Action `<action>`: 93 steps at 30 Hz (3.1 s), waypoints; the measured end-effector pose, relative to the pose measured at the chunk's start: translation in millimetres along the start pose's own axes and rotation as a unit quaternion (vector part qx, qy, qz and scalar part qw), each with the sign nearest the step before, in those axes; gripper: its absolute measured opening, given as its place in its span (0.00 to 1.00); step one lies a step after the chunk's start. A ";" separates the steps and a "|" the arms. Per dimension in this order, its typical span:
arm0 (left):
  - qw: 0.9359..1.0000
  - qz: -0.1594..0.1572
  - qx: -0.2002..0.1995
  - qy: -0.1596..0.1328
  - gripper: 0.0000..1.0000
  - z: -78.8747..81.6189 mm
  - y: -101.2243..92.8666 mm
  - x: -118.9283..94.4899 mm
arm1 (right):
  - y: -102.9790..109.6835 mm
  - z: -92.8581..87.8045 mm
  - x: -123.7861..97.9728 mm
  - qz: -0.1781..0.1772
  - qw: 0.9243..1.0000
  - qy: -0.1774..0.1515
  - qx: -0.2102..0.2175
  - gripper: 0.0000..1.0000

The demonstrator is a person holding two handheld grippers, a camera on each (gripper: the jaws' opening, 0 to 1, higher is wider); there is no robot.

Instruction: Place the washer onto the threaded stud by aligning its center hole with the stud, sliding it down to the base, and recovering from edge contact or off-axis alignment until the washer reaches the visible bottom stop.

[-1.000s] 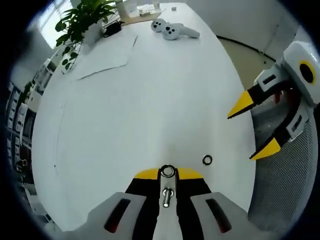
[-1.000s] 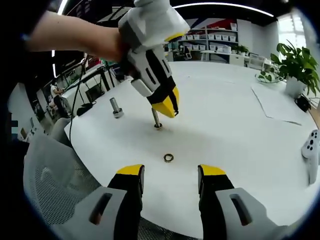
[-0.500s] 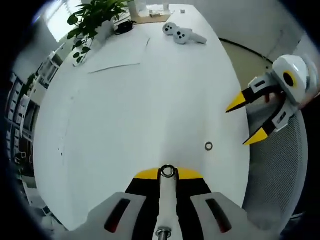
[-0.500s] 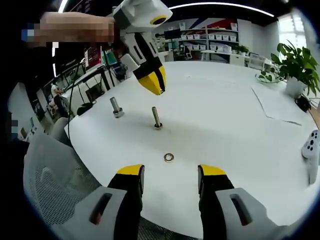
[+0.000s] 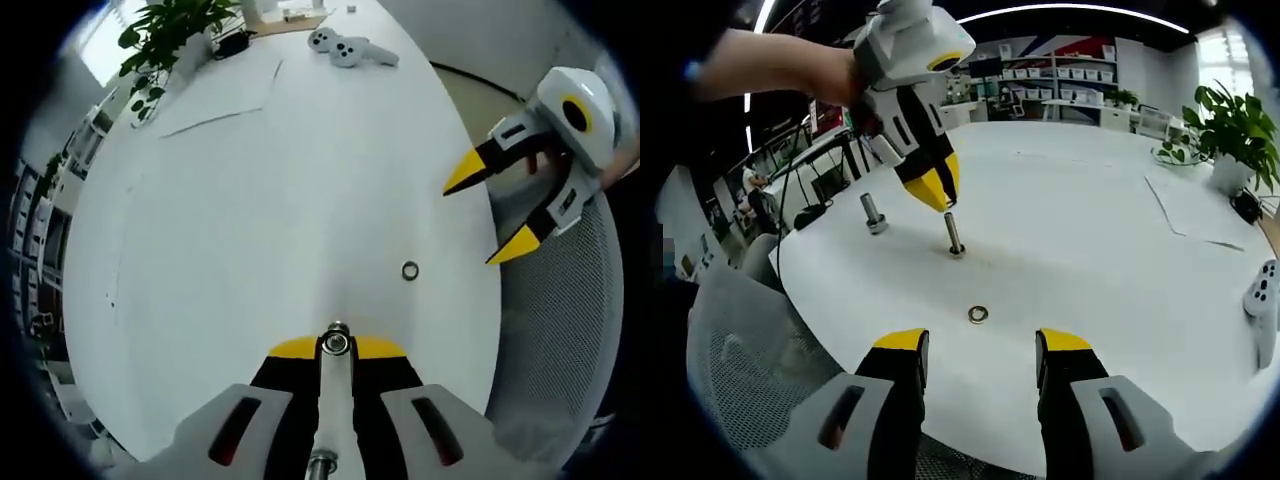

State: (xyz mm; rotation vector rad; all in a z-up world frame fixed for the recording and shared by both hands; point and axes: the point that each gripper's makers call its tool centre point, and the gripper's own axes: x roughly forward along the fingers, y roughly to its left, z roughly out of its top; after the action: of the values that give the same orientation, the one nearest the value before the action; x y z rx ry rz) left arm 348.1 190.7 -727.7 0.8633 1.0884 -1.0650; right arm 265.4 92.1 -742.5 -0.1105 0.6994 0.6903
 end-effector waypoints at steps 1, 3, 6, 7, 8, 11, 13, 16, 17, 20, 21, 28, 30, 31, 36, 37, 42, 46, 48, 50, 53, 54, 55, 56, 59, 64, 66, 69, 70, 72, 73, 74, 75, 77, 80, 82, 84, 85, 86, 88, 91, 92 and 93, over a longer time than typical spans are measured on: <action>1.000 0.000 0.001 0.003 0.08 -1.7 -0.3 1.2 | 0.2 0.2 -0.2 0.000 1.000 0.000 0.000 0.45; 1.000 0.003 0.004 0.004 0.08 -3.0 1.2 2.3 | 0.4 0.2 -0.2 0.001 1.000 0.000 -0.001 0.45; 1.000 0.002 0.002 0.004 0.08 -3.4 1.4 4.3 | 0.3 0.1 -0.1 0.000 1.000 0.000 -0.001 0.45; 1.000 0.001 0.003 0.005 0.08 -3.6 0.5 5.1 | 0.3 0.0 -0.1 0.001 1.000 0.000 -0.001 0.45; 1.000 0.002 0.006 0.006 0.08 -4.0 -0.3 6.1 | 0.4 0.0 0.0 0.001 1.000 0.000 -0.001 0.45; 1.000 0.002 0.009 0.009 0.08 -4.9 0.3 9.1 | 0.2 -0.3 0.2 0.001 1.000 0.001 -0.001 0.45; 1.000 0.002 0.009 0.011 0.08 -5.7 1.4 12.2 | 0.4 -0.3 0.0 0.001 1.000 0.001 -0.001 0.45; 1.000 0.000 0.010 0.016 0.08 -7.5 0.0 16.8 | -0.1 -0.8 0.4 0.001 1.000 0.001 0.000 0.45; 1.000 0.001 0.012 0.018 0.08 -8.3 -0.1 18.4 | -0.1 -0.8 0.3 0.001 1.000 0.001 0.000 0.45; 0.999 0.000 0.018 0.028 0.08 -12.1 -0.7 25.6 | 0.0 -0.6 -0.1 0.000 1.000 0.002 -0.001 0.45; 0.999 -0.002 0.018 0.030 0.08 -13.1 -1.3 28.5 | -0.1 -0.8 0.0 0.000 1.000 0.002 -0.001 0.45; 0.999 -0.007 0.016 0.043 0.08 -20.1 -2.1 38.1 | -0.5 -1.1 0.2 -0.001 1.000 0.002 0.000 0.45; 0.999 -0.010 0.014 0.047 0.08 -22.1 -2.3 39.6 | -0.6 -1.1 0.2 -0.001 1.000 0.002 0.000 0.45; 0.999 -0.010 0.015 0.048 0.08 -23.8 -1.9 40.8 | -0.7 -1.1 0.4 -0.001 1.000 0.002 0.000 0.45; 0.998 -0.013 0.015 0.057 0.08 -30.5 -3.4 46.3 | -0.6 -0.8 0.2 -0.001 1.000 0.002 0.000 0.45; 0.998 -0.013 0.014 0.059 0.08 -32.0 -3.6 46.8 | -0.7 -0.9 0.4 -0.001 1.000 0.002 0.001 0.45; 0.998 -0.013 0.010 0.066 0.08 -38.3 -3.7 49.6 | -0.2 -0.9 0.3 0.000 1.000 0.002 0.000 0.45; 0.998 -0.012 0.009 0.067 0.08 -39.6 -2.6 49.9 | 0.0 -1.2 0.5 0.000 1.000 0.003 0.000 0.45; 0.998 -0.012 0.005 0.067 0.08 -40.7 -1.0 50.0 | 0.1 -1.3 0.6 0.000 1.000 0.003 -0.001 0.45; 0.998 -0.012 0.001 0.065 0.08 -40.8 -1.1 49.7 | 0.1 -1.5 0.7 0.001 1.000 0.003 -0.001 0.45; 0.998 -0.013 -0.003 0.061 0.09 -41.4 -1.0 49.2 | 0.3 -1.5 0.5 0.001 1.000 0.004 -0.001 0.45; 0.998 -0.014 0.000 0.059 0.09 -41.1 -1.4 49.8 | 0.5 -1.5 0.4 0.001 1.000 0.004 -0.001 0.45; 0.998 -0.014 0.001 0.058 0.09 -41.3 -1.3 49.6 | 0.5 -1.4 0.4 0.001 1.000 0.004 -0.001 0.45; 0.998 -0.014 0.000 0.057 0.09 -40.9 -1.9 49.6 | 0.3 -1.3 0.4 0.001 1.000 0.004 -0.001 0.45; 0.999 -0.014 -0.004 0.052 0.09 -40.1 -2.2 48.8 | 0.2 -1.6 0.7 0.001 1.000 0.004 -0.001 0.45; 0.999 -0.011 0.001 0.040 0.12 -37.2 -0.5 45.8 | 0.3 -1.6 0.5 0.001 1.000 0.004 -0.001 0.45; 0.999 -0.008 0.008 0.033 0.13 -34.1 0.6 43.3 | 0.4 -1.6 0.4 0.001 1.000 0.005 -0.002 0.45; 1.000 -0.005 0.001 0.025 0.15 -30.4 3.3 38.5 | 0.2 -1.7 0.6 0.002 1.000 0.005 -0.001 0.45; 1.000 -0.003 0.001 0.024 0.16 -29.5 3.5 37.4 | 0.1 -1.8 0.7 0.002 1.000 0.005 -0.001 0.45; 1.000 -0.002 0.004 0.021 0.18 -28.2 3.4 35.2 | 0.2 -1.7 0.7 0.002 1.000 0.005 -0.001 0.45; 1.000 0.000 0.006 0.019 0.18 -26.9 3.3 33.7 | 0.2 -1.7 0.8 0.002 1.000 0.005 -0.002 0.45; 1.000 0.001 0.007 0.017 0.19 -25.7 2.9 32.4 | 0.1 -1.6 0.9 0.002 1.000 0.004 -0.001 0.45; 1.000 0.001 0.007 0.013 0.19 -23.7 2.3 30.5 | 0.0 -1.6 0.9 0.002 1.000 0.004 -0.002 0.45; 1.000 0.002 0.007 0.009 0.19 -20.9 1.8 27.9 | 0.2 -1.3 0.7 0.002 1.000 0.004 -0.001 0.45; 1.000 0.004 0.008 0.004 0.19 -15.3 -0.7 24.0 | 0.4 -1.3 0.8 0.002 1.000 0.004 -0.002 0.45; 1.000 0.003 0.011 0.001 0.19 -11.1 -3.1 22.5 | 0.5 -1.0 0.5 0.002 1.000 0.003 -0.001 0.45; 1.000 0.000 0.017 0.000 0.19 -7.2 -5.6 22.8 | 0.6 -0.7 0.4 0.003 1.000 0.002 -0.001 0.45; 1.000 0.000 0.019 0.000 0.19 -5.7 -6.2 22.8 | 0.6 -0.8 0.4 0.003 1.000 0.002 -0.001 0.45; 1.000 0.000 0.022 -0.001 0.19 -3.6 -7.7 22.1 | 0.5 -0.8 0.5 0.003 1.000 0.002 -0.001 0.45; 1.000 -0.002 0.024 -0.004 0.19 1.1 -9.7 22.3 | 0.3 -0.7 0.5 0.003 1.000 0.001 -0.001 0.45; 0.999 -0.005 0.032 -0.008 0.19 10.0 -15.4 22.7 | 0.3 -0.1 0.2 0.002 1.000 0.000 0.000 0.45; 0.999 -0.006 0.034 -0.008 0.20 12.0 -16.7 23.8 | 0.0 0.2 0.0 0.001 1.000 -0.001 0.001 0.45; 0.999 -0.008 0.037 -0.008 0.20 14.1 -18.8 24.9 | 0.0 0.4 0.0 0.001 1.000 -0.001 0.001 0.45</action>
State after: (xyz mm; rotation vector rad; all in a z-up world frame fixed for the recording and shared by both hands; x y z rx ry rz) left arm 336.4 166.5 -748.9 0.9056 1.0498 -1.1300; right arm 265.7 92.2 -742.1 -0.1062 0.6984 0.6918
